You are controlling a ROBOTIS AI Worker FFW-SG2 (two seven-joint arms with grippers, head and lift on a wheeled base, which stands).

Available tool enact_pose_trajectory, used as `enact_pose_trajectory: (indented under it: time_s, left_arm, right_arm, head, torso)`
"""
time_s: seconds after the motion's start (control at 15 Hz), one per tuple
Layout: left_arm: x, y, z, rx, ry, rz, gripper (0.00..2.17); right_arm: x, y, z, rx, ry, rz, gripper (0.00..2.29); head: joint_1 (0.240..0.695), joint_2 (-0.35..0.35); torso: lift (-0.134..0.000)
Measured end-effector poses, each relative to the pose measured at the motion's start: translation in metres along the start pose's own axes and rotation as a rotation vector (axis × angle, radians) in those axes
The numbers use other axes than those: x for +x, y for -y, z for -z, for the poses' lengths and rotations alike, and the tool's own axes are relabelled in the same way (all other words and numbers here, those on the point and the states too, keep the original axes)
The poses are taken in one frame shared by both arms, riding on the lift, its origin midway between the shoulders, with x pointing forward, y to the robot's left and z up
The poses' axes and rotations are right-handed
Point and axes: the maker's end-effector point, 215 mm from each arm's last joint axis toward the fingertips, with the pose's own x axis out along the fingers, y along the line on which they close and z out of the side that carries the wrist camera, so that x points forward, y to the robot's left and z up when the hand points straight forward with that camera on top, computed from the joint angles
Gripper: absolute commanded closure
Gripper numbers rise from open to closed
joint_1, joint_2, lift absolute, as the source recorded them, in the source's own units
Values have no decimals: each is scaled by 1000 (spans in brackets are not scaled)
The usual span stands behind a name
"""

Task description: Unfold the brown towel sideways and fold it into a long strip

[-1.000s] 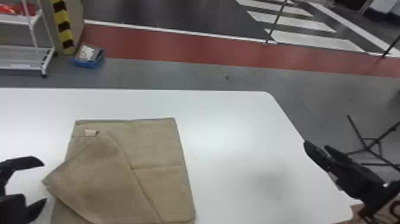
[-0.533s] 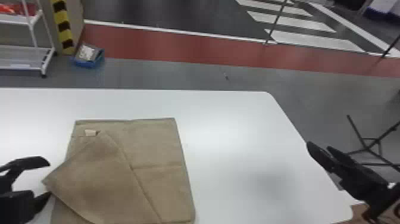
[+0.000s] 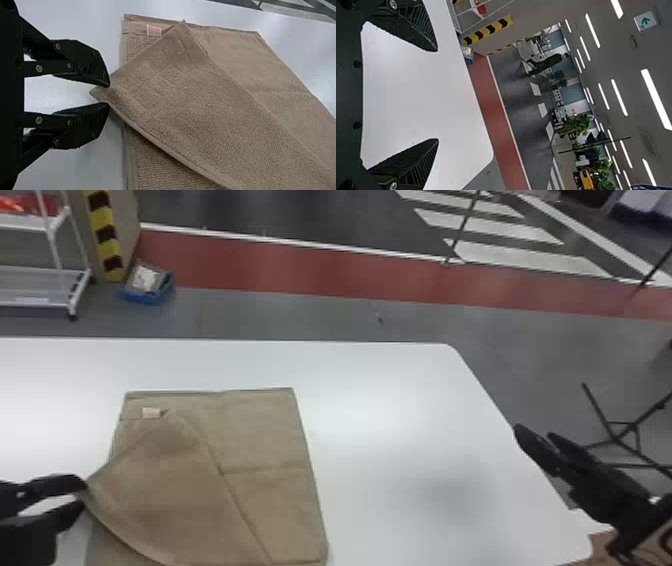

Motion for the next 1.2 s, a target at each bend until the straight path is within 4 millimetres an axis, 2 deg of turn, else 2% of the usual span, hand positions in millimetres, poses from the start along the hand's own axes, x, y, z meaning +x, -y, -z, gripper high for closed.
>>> enact_pose_trajectory:
  time_s: [0.13, 0.2, 0.27, 0.33, 0.47, 0.6, 0.73, 0.8, 0.87, 1.0, 1.2]
  left_arm:
    - [0, 1, 0, 1, 0, 3, 1308]
    - [-1, 1, 0, 3, 1, 3, 1615]
    - [-1, 1, 0, 5, 2, 2, 1791]
    - [-1, 1, 0, 6, 2, -1, 1791]
    - [-3, -2, -2, 9, 4, -6, 1791]
    - [-11, -12, -2, 11, 1, -30, 1791]
    - [-28, -26, 5, 4, -12, -67, 1791]
    - [-36, -30, 11, 0, -24, -80, 1791]
    - [-41, -30, 16, -4, -35, -86, 1791]
    - [-49, -24, 24, -17, -59, -88, 1791]
    - [-56, -12, 31, -40, -86, -84, 1791]
  right_arm:
    - [3, -3, -2, -2, 4, -6, 70]
    - [6, -4, -4, -5, 7, -8, 73]
    - [9, -6, -4, -10, 5, -11, 73]
    - [17, -11, -2, -23, -13, -18, 73]
    - [44, -26, 4, -114, -73, -31, 73]
    - [79, -48, 15, -304, -157, -29, 70]
    - [121, -91, 30, -525, -230, -60, 70]
    - [141, -113, 39, -607, -259, -88, 70]
    - [159, -132, 47, -673, -278, -116, 76]
    - [199, -169, 56, -838, -291, -183, 76]
    - [247, -225, 67, -1098, -298, -355, 83]
  head:
    - [695, -276]
    - [695, -274]
    - [695, -273]
    - [695, -268]
    - [695, -233]
    - [695, -194]
    - [695, -136]
    - [695, -67]
    - [695, -32]
    - [695, 23]
    - [695, 110]
  torso:
    - [-125]
    - [-125]
    - [-125]
    - [-125]
    - [-125]
    - [-125]
    - [-125]
    - [-125]
    - [-125]
    - [-125]
    - [-125]
